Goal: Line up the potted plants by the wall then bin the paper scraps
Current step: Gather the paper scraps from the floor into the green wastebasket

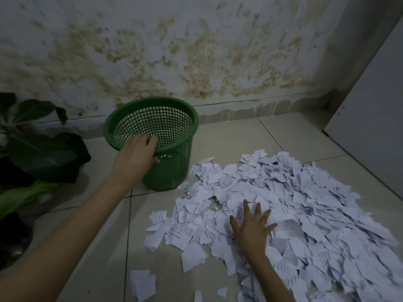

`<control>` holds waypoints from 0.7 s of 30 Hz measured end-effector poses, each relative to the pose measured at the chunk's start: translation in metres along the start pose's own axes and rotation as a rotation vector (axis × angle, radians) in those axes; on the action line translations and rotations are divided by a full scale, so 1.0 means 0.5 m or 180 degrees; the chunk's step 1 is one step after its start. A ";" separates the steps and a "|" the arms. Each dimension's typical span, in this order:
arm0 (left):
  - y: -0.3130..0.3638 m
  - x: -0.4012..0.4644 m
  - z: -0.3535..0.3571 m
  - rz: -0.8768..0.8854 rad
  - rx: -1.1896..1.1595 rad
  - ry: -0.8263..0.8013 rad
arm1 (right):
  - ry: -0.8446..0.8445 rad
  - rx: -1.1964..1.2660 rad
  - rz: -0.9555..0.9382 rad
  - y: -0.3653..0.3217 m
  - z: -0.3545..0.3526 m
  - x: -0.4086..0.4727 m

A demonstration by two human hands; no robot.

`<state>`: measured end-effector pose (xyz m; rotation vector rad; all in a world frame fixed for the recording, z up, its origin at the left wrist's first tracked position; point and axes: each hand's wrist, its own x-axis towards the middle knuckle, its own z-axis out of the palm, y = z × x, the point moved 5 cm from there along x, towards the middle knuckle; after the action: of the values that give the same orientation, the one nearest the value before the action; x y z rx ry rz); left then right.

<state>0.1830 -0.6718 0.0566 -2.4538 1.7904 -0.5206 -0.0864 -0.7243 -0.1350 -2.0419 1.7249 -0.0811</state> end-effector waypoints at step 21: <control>0.302 -0.156 0.339 -0.1928 -0.3423 -0.0804 | -0.0007 0.0310 0.0426 0.047 -0.033 0.114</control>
<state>0.0756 -0.6729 -0.1581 -3.4866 1.3456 0.9975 -0.1014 -0.7858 -0.1433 -1.8519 1.8149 -0.1177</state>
